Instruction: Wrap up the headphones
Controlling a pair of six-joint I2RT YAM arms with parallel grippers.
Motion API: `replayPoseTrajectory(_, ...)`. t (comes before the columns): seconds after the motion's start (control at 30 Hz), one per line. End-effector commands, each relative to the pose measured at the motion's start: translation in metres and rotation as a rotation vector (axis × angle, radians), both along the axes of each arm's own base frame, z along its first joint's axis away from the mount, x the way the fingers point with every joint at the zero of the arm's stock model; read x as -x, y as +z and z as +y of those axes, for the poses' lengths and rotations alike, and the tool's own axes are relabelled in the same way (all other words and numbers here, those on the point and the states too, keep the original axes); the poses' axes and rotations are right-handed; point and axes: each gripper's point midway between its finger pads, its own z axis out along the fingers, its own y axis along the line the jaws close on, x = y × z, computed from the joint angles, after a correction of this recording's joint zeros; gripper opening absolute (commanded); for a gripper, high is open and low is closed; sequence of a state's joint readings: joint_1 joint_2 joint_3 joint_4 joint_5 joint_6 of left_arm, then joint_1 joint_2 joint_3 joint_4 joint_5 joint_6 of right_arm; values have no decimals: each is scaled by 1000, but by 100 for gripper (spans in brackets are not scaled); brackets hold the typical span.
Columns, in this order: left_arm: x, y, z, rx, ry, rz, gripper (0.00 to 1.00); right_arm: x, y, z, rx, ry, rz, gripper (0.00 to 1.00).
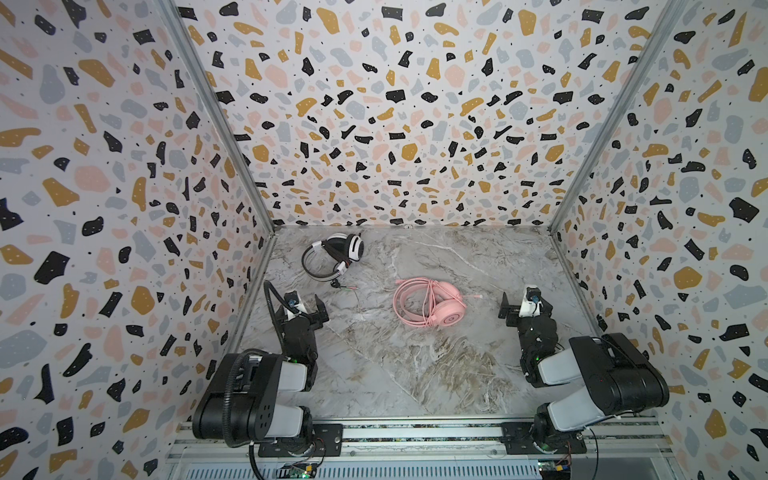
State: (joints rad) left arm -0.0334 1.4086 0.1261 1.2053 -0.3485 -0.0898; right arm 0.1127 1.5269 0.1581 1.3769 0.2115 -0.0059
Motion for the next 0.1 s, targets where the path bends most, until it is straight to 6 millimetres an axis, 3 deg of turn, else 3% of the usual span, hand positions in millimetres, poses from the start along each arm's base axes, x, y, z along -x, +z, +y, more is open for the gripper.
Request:
replayPoseTrajectory(0.0, -5, 21, 1, -8, 4, -77, 100, -4, 7, 5, -14, 37, -17, 99)
replayPoseTrajectory(0.07, -4, 21, 1, -8, 3, -77, 100, -4, 8, 6, -10, 36, -22, 99)
